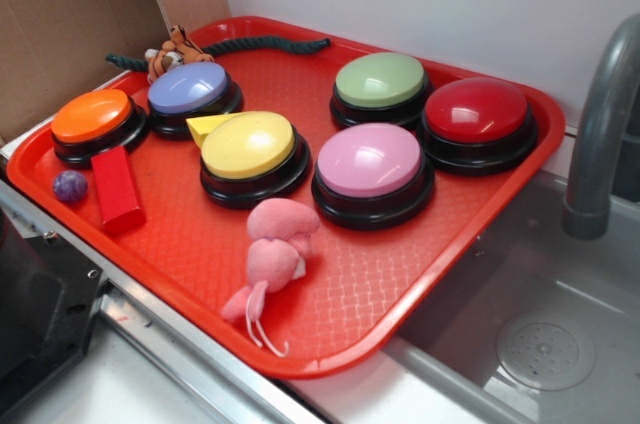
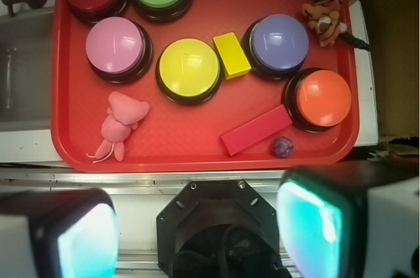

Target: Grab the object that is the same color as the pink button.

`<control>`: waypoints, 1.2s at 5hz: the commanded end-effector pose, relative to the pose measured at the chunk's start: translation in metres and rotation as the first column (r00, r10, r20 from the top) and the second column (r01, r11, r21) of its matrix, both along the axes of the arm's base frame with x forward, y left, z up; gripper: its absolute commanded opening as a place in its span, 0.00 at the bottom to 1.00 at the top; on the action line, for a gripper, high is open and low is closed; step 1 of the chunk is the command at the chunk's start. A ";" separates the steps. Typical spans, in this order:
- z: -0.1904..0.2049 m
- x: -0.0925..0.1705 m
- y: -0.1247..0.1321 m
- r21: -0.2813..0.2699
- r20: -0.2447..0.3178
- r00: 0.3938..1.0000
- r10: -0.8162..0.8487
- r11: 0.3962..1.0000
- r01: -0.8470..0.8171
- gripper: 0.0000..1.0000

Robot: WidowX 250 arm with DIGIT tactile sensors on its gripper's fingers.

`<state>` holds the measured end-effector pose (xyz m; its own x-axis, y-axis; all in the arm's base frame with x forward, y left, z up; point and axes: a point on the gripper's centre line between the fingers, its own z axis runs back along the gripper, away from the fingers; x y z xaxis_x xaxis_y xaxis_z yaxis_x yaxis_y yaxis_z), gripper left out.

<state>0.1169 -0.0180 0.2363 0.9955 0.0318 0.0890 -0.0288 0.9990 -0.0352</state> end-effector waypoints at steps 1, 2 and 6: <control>0.000 0.000 0.000 0.000 0.000 1.000 0.000 1.000 0.000 1.00; -0.020 0.021 -0.026 -0.053 -0.013 1.000 0.017 0.998 -0.017 1.00; -0.159 0.050 -0.097 -0.092 -0.067 0.923 0.379 0.919 -0.384 1.00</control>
